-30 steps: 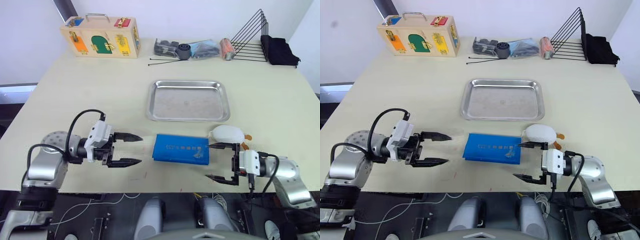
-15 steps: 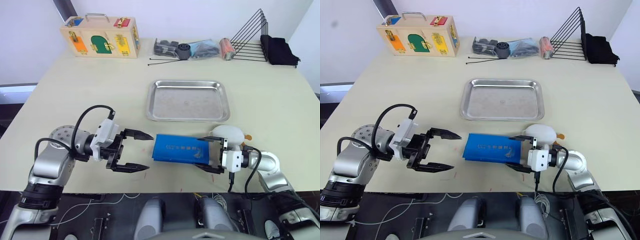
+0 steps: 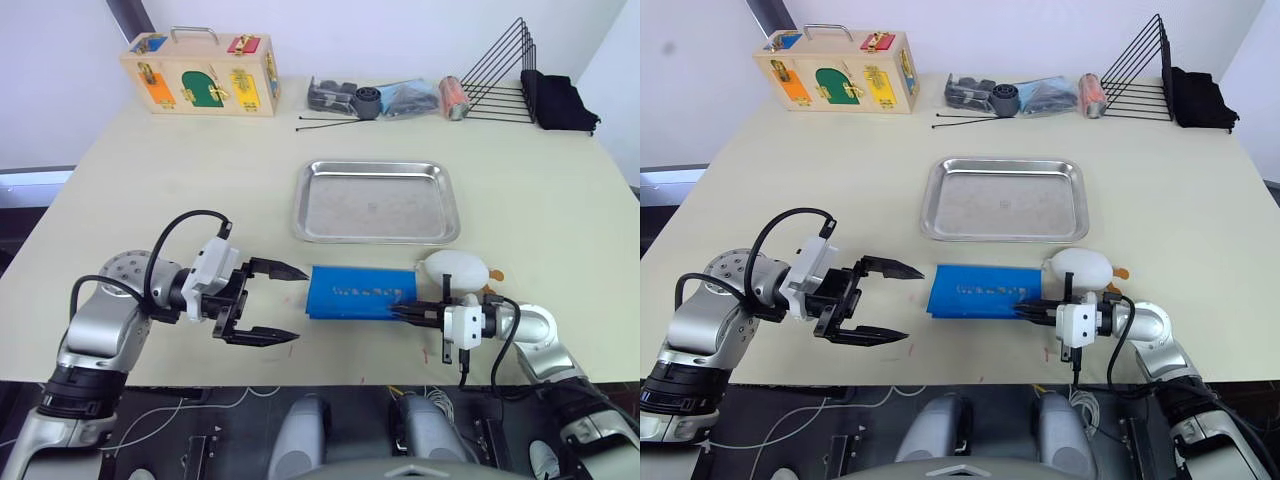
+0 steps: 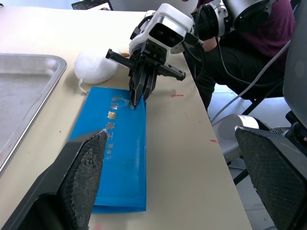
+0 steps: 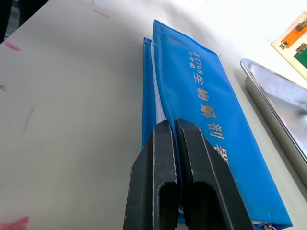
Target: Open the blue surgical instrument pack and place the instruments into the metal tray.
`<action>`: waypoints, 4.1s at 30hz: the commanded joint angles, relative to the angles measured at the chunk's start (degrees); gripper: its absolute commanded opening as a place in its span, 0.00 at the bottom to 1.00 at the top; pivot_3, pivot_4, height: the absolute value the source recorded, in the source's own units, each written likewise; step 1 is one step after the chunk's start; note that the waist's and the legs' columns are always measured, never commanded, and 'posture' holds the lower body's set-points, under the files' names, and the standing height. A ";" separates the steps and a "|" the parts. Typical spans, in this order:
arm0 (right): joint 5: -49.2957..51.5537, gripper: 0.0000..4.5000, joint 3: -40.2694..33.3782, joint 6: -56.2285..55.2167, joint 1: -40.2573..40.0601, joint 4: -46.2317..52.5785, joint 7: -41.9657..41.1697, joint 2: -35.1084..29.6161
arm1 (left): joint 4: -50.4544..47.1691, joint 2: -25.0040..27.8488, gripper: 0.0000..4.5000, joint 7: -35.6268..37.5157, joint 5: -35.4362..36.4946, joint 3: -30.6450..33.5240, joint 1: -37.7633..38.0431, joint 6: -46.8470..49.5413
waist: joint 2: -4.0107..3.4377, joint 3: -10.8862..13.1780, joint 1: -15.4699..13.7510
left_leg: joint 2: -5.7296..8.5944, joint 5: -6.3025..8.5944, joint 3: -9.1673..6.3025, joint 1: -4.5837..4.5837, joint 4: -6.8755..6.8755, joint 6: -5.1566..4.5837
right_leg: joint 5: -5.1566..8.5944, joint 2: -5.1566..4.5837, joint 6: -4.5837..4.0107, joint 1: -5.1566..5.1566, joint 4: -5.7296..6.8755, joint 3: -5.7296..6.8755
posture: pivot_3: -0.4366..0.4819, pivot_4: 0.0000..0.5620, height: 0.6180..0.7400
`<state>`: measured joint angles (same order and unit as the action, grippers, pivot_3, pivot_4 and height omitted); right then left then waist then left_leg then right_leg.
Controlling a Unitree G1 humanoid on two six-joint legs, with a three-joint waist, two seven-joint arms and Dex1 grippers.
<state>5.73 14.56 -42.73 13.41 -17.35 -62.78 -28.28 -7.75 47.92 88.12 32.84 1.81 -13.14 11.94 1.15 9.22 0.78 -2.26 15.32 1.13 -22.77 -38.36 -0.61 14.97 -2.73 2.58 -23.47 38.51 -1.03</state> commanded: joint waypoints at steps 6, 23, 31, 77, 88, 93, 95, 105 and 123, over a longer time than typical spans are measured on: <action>15.43 0.00 1.39 24.97 -3.15 22.54 -5.92 -8.06 | -2.17 -0.13 1.00 -0.57 0.61 1.02 0.28 -1.22 | -0.05 0.03 -0.11 | 0.00 0.00 -0.06 -0.01 0.00 0.00 | 0.00 -0.02 0.00 0.00 0.01 -0.01 | 0.48 0.27 1.00; 28.40 0.00 -1.56 65.32 10.72 21.51 -6.51 -8.41 | 6.46 -4.62 1.00 -1.92 -1.05 0.35 -3.20 -4.04 | -0.02 0.01 -0.10 | 0.01 0.00 -0.05 -0.05 -0.02 0.00 | 0.00 0.01 0.00 0.00 -0.01 0.05 | 0.48 0.27 1.00; 25.93 0.00 -1.66 66.75 15.14 14.42 -8.10 -4.37 | 19.07 -9.61 1.00 -0.24 -3.59 -1.63 -8.44 -5.83 | 0.01 -0.01 0.22 | 0.01 0.00 -0.06 -0.04 -0.03 -0.01 | 0.00 0.03 0.01 -0.01 0.02 0.06 | 0.48 0.27 1.00; 15.01 0.93 -15.63 59.29 1.49 11.44 -1.88 -13.39 | 24.83 -13.95 0.00 2.58 -5.16 -2.99 -11.25 -6.45 | 0.00 0.00 -0.01 | 0.03 0.00 -0.06 -0.10 -0.04 -0.01 | 0.00 0.01 0.01 -0.02 0.01 0.06 | 0.48 0.27 1.00; 17.03 0.04 -19.31 55.31 -0.36 11.06 -3.24 -13.96 | 26.27 -14.42 0.00 3.02 -5.95 -3.66 -12.21 -7.82 | 0.02 -0.01 -0.06 | 0.03 0.00 -0.06 -0.09 -0.04 -0.01 | -0.01 0.01 0.01 -0.01 0.01 0.06 | 0.48 0.27 1.00; 26.91 0.00 -26.93 60.60 -1.11 16.10 -3.85 -14.39 | 26.86 -14.79 0.00 2.73 -6.65 -4.57 -12.95 -8.73 | 0.00 0.00 -0.44 | 0.06 0.00 -0.04 -0.12 -0.05 -0.01 | -0.01 -0.03 0.01 0.00 -0.01 0.05 | 0.48 0.27 1.00; 32.70 0.00 -30.37 65.13 -0.84 19.26 -3.42 -14.55 | 27.49 -15.11 0.00 2.28 -7.28 -4.92 -13.69 -9.13 | -0.02 0.01 -0.30 | 0.05 0.00 -0.06 -0.11 -0.05 -0.01 | -0.01 -0.02 0.01 0.00 0.00 0.06 | 0.48 0.27 1.00; 41.03 0.00 -30.95 74.94 5.14 28.18 4.08 -11.64 | 32.80 -17.07 0.00 2.15 -10.14 -6.49 -17.79 -12.61 | -0.03 0.02 -0.09 | 0.05 0.01 -0.10 -0.13 -0.05 -0.01 | -0.01 0.00 0.01 -0.01 -0.02 0.05 | 0.48 0.27 1.00; 14.61 0.00 -2.89 57.14 21.35 26.89 8.08 5.54 | 39.16 -20.05 0.00 3.47 -12.40 -7.87 -23.15 -15.87 | -0.07 0.04 -0.05 | 0.06 0.01 -0.13 -0.26 -0.10 -0.02 | -0.01 0.01 0.02 -0.11 0.00 0.10 | 0.48 0.27 1.00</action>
<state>21.41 11.02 18.44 33.70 7.87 -53.67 -22.94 31.25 28.27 89.27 21.01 -5.12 -35.78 -3.11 1.08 9.26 0.73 -2.20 15.33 1.01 -23.03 -38.46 -0.63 14.96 -2.72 2.60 -23.58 38.51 -0.93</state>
